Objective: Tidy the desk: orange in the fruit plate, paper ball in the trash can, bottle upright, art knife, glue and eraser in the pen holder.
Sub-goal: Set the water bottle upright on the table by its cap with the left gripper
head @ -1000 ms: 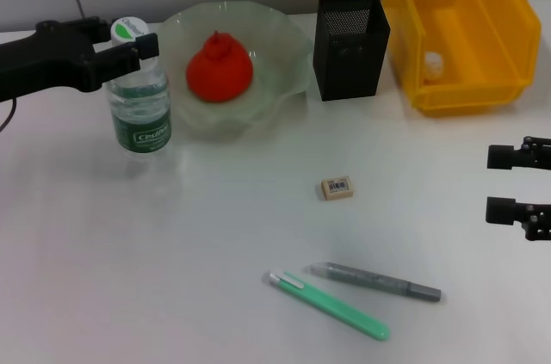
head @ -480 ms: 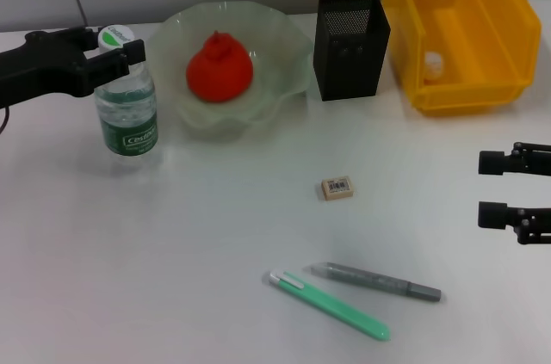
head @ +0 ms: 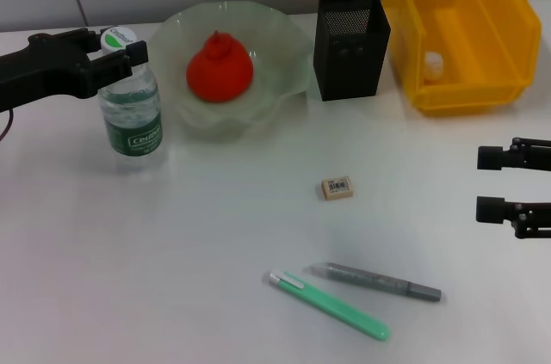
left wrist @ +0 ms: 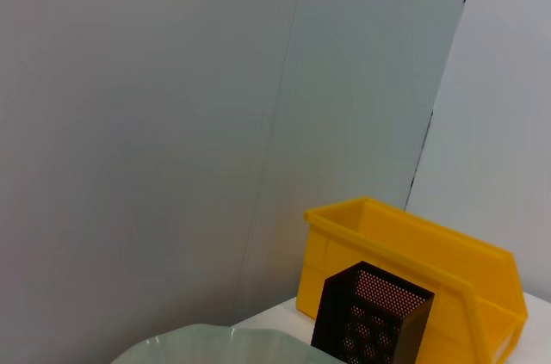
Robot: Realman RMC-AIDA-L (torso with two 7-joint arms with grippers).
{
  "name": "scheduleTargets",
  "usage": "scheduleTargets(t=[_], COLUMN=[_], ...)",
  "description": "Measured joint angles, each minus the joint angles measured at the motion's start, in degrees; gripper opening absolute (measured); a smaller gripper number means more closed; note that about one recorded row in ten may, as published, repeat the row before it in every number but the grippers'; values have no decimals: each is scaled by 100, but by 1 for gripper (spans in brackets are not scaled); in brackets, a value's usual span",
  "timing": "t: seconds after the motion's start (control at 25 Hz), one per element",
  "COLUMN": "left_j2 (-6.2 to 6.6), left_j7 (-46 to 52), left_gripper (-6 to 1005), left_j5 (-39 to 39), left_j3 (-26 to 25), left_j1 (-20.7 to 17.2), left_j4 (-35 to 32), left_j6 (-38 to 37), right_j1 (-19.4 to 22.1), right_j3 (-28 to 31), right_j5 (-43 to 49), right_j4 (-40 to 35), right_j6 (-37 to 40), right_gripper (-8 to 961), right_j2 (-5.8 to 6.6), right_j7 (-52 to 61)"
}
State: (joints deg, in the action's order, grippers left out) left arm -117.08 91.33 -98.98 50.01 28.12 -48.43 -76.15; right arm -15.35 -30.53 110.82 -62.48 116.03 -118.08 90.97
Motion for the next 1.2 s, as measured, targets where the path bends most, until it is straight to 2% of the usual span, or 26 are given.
scheduleTargets(t=[0.88,1.2], left_j2=[9,-17], left_j7=[8,-51], left_gripper=[479,479], left_j5=[1,2], left_j3=[0,0], left_j1=[-84,-142], left_j4=[7,28], left_j6=[46,128], right_j1=[-94,-174], right_j3=[3,3], right_j5=[143,146], right_j4=[23,275], right_j6=[-13,-55], right_gripper=[765,765], right_j2=[-26,32], right_j7=[-1,-61])
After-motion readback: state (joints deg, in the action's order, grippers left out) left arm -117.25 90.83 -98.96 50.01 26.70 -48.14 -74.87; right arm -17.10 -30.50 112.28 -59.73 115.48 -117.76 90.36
